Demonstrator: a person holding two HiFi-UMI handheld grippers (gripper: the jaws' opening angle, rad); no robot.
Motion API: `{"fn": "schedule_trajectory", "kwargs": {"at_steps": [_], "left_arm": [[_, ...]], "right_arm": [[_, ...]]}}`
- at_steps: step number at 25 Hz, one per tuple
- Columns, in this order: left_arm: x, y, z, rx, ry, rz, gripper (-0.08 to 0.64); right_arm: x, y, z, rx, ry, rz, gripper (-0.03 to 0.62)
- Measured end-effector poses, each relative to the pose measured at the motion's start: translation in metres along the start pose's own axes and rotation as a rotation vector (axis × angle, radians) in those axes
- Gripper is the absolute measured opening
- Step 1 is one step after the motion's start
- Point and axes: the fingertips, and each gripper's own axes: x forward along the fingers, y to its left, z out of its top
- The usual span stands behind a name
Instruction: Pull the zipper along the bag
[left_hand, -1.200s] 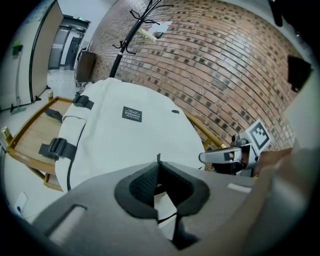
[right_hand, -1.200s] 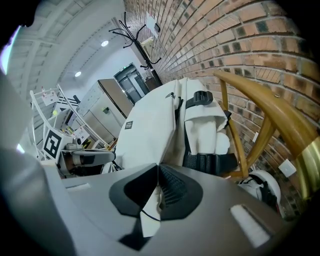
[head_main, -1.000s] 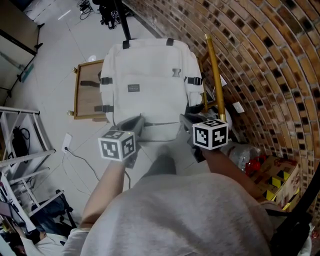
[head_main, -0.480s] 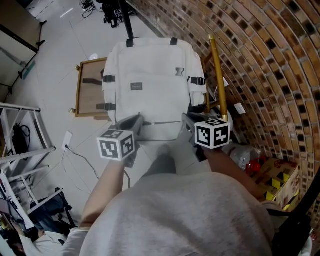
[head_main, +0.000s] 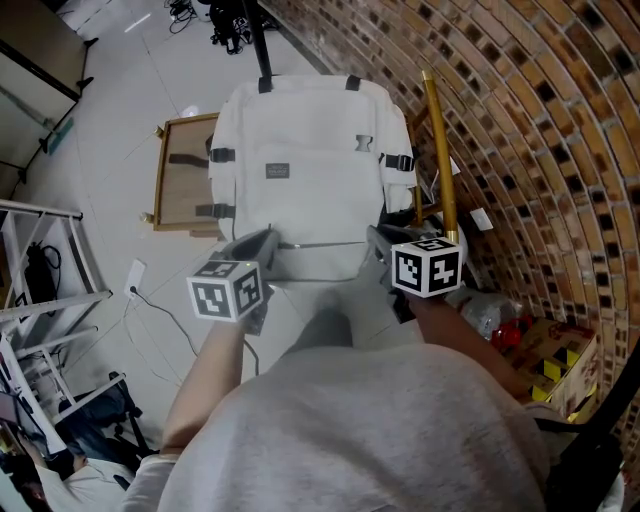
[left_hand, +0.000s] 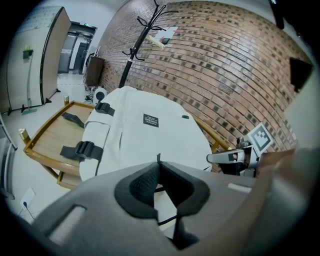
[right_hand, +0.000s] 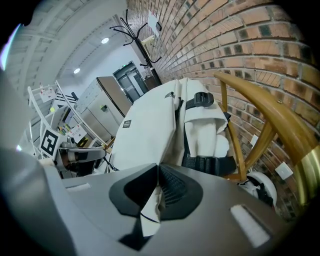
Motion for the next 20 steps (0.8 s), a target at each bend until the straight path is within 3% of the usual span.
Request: {"fn": "schedule_trajectory", "kwargs": {"at_steps": [20], "left_arm": [[-0.019, 0.031, 0.002, -0.07, -0.044, 0.063, 0.021]], "right_arm": [[-0.001, -0.003, 0.0, -0.001, -0.009, -0.021, 0.014]]}}
